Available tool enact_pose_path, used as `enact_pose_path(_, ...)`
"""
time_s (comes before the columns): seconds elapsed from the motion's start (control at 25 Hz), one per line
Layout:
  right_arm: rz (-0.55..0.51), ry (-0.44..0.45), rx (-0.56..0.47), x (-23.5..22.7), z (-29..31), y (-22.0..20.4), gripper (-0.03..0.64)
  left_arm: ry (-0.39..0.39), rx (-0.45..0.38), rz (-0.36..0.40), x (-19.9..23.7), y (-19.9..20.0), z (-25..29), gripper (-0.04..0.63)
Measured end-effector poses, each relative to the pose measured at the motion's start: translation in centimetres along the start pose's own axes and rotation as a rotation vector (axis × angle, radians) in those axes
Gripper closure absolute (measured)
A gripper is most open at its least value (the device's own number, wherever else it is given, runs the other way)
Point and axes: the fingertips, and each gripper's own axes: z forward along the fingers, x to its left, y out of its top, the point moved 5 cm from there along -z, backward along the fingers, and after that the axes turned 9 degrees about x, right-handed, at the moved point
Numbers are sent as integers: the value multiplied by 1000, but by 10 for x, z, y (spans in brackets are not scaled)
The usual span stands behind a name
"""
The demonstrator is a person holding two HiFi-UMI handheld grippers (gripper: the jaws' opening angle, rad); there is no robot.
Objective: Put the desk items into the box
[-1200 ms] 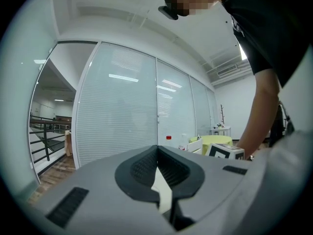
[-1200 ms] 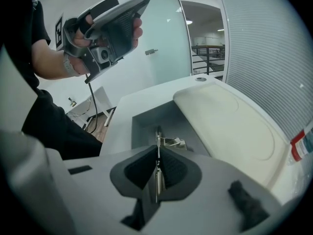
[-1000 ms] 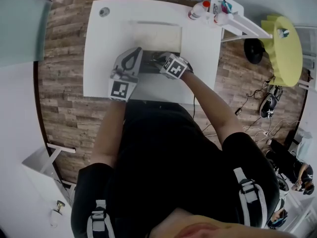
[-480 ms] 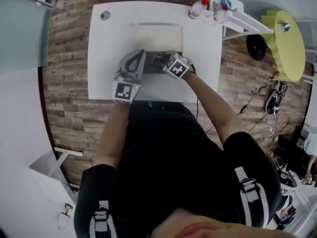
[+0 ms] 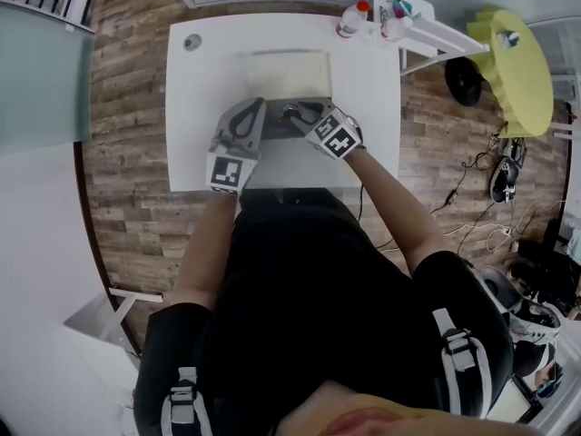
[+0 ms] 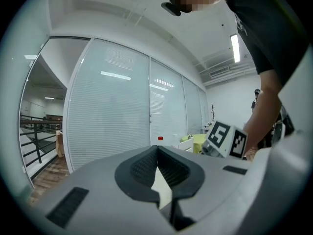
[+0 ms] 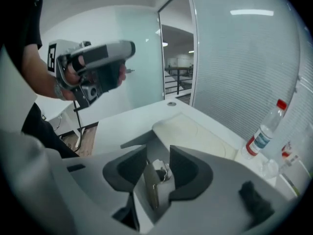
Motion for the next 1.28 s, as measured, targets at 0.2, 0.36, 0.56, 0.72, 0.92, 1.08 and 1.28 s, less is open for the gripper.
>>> enact_pose_path(0.2,22,-63,-207,17,-49,45,472,-38,-5,16,1,11,-12,583)
enact_pose_path(0.36,56,-108,-381,26,-94,75,513,-83,-12,31,0,27,-20,583)
enact_pose_path(0.56,56,-152,-570,40,-143,97,573,-157,-33,38,-5,43,-31,583)
enact_pose_path(0.72,30,-192,-651,59,-169,109,600,-215,-66,40,-11,61,-45,583)
enact_pose_path(0.92,16,-208,-694,62,-180,115,601,-269,-92,33,-15,76,-45,583)
enact_pose_path(1.08,27,-216,-700,60,-183,115,601,-280,-103,46,-17,80,-40,583)
enact_pose_path(1.28,43,-227,-710,59,-186,111,601,-303,-117,51,-22,82,-39,583)
